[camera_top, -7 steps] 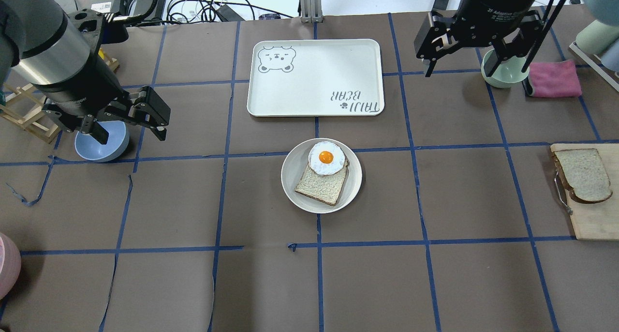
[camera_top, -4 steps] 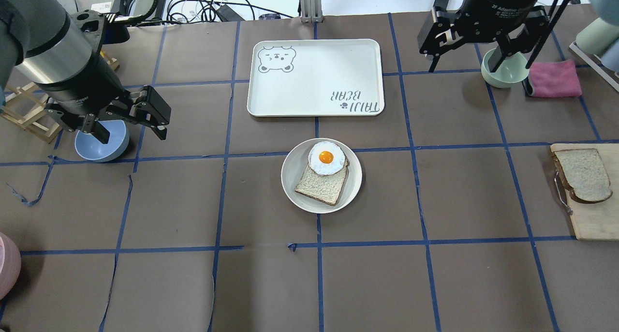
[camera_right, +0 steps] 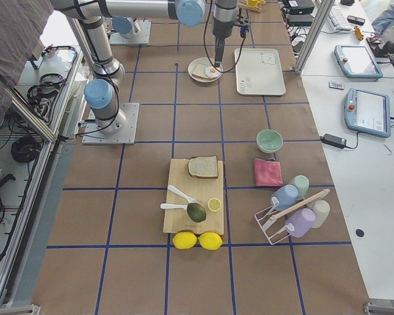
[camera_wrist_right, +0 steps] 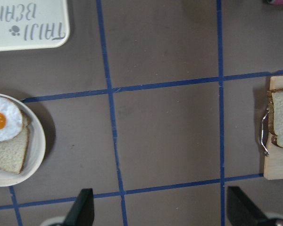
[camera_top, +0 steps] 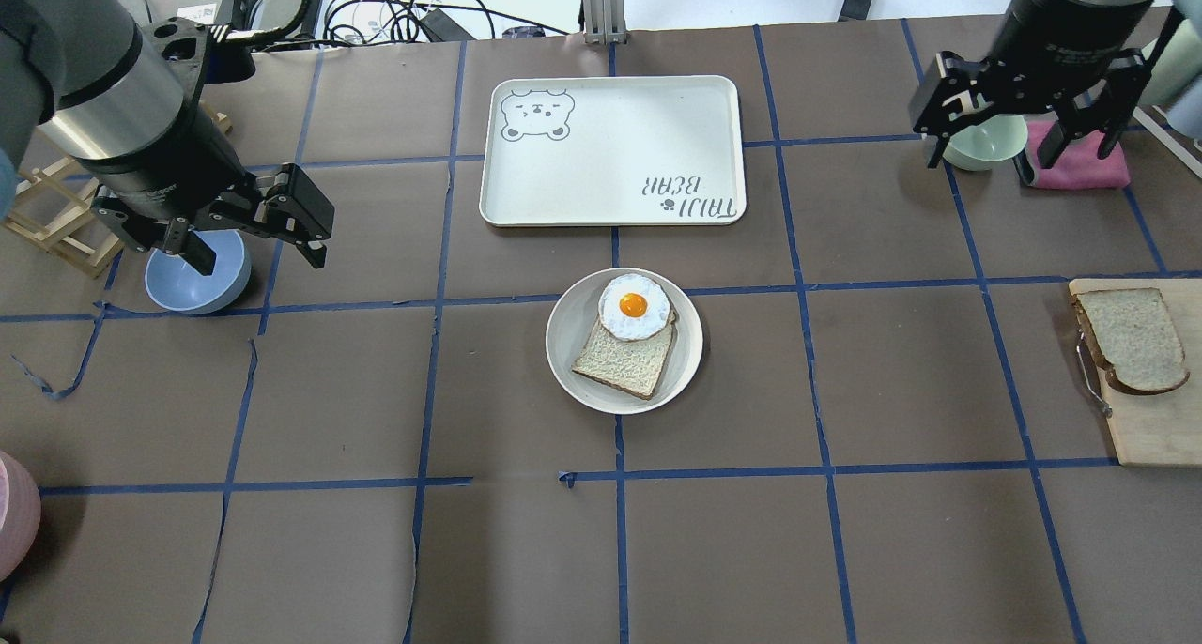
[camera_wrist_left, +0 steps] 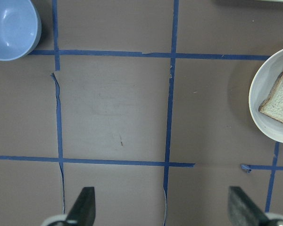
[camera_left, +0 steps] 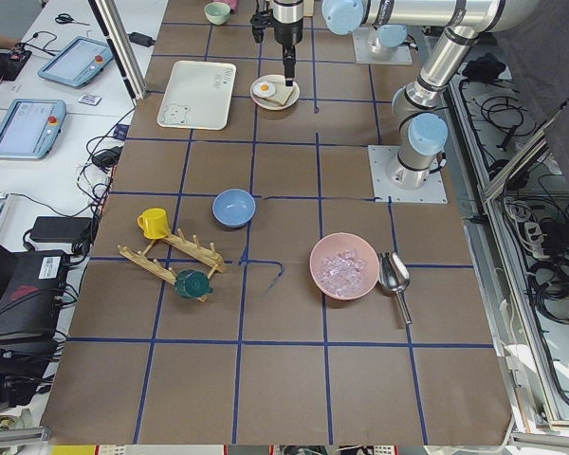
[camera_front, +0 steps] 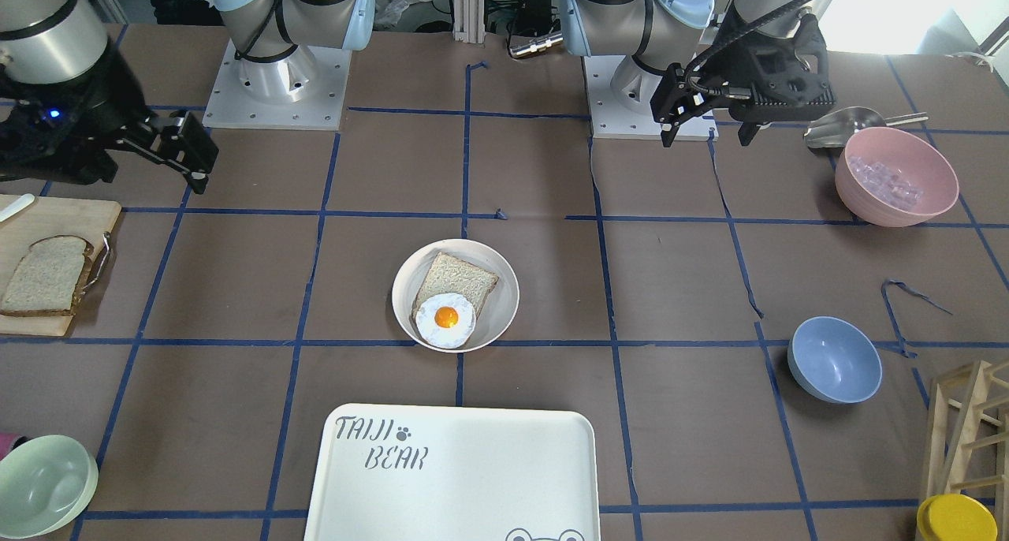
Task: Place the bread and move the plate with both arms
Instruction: 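Lower the right gripper and grasp the bread slice on the cutting board, then lift the bread slice off the cutting board with the right gripper, then carry the bread over the egg on the plate and release it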
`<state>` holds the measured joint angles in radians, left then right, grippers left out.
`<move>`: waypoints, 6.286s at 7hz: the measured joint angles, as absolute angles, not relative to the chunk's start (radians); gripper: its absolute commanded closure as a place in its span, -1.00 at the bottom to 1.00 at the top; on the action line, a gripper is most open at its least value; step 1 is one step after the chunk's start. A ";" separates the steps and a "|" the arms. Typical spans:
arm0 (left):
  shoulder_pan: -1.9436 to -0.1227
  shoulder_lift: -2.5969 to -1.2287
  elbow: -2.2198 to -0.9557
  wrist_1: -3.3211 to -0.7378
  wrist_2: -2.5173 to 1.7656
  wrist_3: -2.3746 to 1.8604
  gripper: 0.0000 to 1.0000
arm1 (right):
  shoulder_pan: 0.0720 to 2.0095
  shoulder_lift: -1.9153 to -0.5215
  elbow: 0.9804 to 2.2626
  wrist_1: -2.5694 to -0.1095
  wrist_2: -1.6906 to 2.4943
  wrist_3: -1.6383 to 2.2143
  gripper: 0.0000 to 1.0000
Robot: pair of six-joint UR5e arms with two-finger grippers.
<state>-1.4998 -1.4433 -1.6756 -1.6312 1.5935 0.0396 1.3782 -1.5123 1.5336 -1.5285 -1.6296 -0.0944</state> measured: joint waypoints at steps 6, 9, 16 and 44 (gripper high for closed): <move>-1.586 -1.581 -1.776 -1.325 1.448 0.006 -1.00 | 0.867 -1.283 1.651 -1.766 -1.513 -0.754 -0.55; -1.596 -1.550 -1.724 -1.499 1.586 0.012 -1.00 | 0.757 -1.172 1.654 -1.802 -1.485 -0.807 -0.41; -1.579 -1.545 -1.619 -1.636 1.611 0.034 -1.00 | 0.727 -1.111 1.707 -1.878 -1.511 -0.809 0.25; -1.534 -1.537 -1.613 -1.635 1.605 0.031 -1.00 | 1.720 -1.368 1.950 -2.246 -1.192 0.396 1.00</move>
